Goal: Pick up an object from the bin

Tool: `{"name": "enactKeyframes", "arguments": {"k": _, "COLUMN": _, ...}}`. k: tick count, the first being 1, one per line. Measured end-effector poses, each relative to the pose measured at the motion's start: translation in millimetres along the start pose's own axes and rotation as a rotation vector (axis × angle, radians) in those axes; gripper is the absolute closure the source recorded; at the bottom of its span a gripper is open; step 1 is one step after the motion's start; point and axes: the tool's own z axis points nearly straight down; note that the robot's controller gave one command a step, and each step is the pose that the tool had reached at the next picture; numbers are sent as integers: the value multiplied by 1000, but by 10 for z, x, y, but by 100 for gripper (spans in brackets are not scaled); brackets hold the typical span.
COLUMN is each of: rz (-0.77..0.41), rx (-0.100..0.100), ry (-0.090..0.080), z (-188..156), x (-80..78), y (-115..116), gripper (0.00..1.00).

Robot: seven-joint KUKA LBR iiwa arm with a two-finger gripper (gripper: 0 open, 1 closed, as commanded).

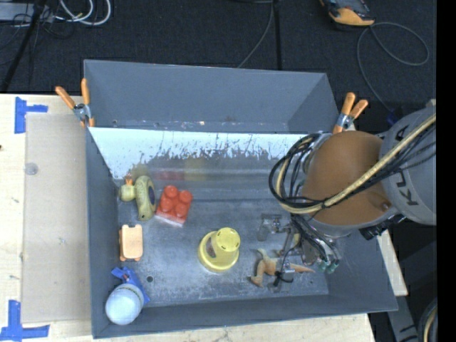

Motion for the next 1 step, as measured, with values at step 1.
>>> {"name": "enactKeyframes", "arguments": {"k": 1, "rz": 0, "rx": 0, "ry": -8, "z": -39, "x": -17, "y": 0, "gripper": 0}}
